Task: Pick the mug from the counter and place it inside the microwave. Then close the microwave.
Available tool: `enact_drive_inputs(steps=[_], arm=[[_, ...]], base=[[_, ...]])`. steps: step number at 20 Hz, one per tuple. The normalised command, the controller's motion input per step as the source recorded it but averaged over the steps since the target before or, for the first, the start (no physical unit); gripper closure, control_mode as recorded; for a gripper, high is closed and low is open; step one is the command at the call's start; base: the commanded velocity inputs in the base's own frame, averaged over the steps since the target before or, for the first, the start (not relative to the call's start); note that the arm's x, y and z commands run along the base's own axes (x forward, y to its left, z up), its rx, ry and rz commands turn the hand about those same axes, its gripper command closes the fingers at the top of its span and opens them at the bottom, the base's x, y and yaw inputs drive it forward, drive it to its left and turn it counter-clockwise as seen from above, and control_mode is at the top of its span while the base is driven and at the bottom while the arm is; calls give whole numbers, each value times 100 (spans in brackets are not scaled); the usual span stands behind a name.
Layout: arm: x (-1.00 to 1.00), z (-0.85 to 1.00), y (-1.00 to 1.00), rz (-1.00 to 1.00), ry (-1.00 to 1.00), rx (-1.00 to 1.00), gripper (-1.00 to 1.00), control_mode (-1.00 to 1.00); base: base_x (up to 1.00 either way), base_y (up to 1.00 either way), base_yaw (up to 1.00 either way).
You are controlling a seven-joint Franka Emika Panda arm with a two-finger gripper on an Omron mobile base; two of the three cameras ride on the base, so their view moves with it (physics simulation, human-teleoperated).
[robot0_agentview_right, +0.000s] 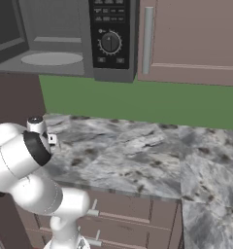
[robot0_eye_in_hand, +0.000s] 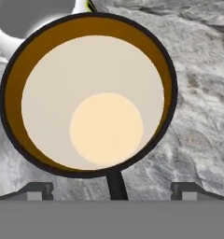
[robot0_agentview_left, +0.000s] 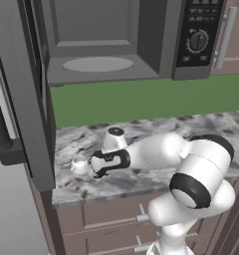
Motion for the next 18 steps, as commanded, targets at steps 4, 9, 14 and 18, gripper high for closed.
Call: enact_drive_inputs(steps=[4,9,14,18], arm=[[22,0,0,0,0,0,-100,-100],[3,0,0,0,0,0,-100,-100],[0,0,0,0,0,0,-100,-100],[0,0,0,0,0,0,100,-100]], base=[[0,0,0],[0,0,0],[0,0,0],[0,0,0]])
